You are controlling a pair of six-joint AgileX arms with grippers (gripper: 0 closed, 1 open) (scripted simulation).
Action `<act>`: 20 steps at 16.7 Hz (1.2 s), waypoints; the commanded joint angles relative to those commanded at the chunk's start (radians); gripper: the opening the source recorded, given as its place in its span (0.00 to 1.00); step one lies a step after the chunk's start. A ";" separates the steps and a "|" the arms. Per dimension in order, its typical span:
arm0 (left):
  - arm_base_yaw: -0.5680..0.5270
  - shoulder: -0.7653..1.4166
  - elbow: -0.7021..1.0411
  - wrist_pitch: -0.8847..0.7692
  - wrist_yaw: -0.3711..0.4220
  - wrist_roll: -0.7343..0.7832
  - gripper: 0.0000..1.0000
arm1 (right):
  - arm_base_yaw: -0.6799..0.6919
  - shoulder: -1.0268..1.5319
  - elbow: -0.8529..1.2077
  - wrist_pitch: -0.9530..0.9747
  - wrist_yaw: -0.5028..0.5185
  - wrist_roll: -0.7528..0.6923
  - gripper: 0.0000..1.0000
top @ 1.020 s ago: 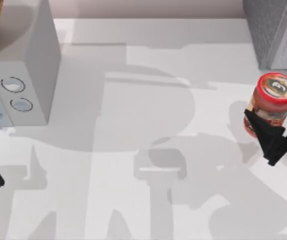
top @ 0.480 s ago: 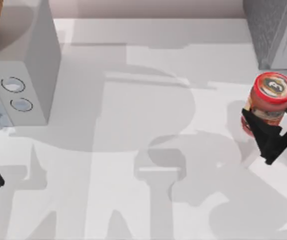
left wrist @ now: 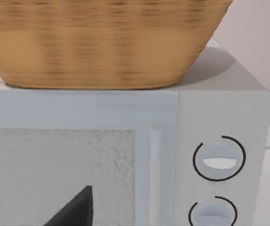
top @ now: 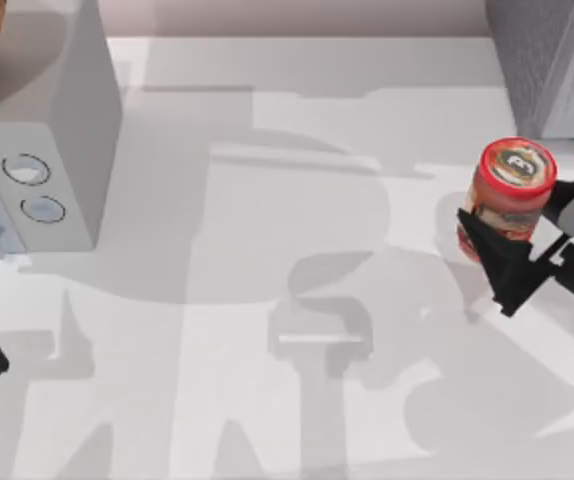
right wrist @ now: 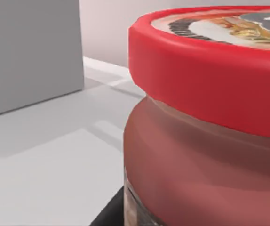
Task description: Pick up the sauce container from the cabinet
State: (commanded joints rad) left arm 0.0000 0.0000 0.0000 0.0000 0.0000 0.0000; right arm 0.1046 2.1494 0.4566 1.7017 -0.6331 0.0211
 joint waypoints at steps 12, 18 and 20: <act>0.000 0.000 0.000 0.000 0.000 0.000 1.00 | 0.067 0.085 0.102 -0.014 0.067 -0.004 0.00; 0.000 0.000 0.000 0.000 0.000 0.000 1.00 | 0.067 0.085 0.102 -0.014 0.067 -0.004 0.38; 0.000 0.000 0.000 0.000 0.000 0.000 1.00 | 0.067 0.085 0.102 -0.014 0.067 -0.004 0.53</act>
State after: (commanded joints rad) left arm 0.0000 0.0000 0.0000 0.0000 0.0000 0.0000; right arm 0.1719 2.2347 0.5584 1.6877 -0.5656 0.0166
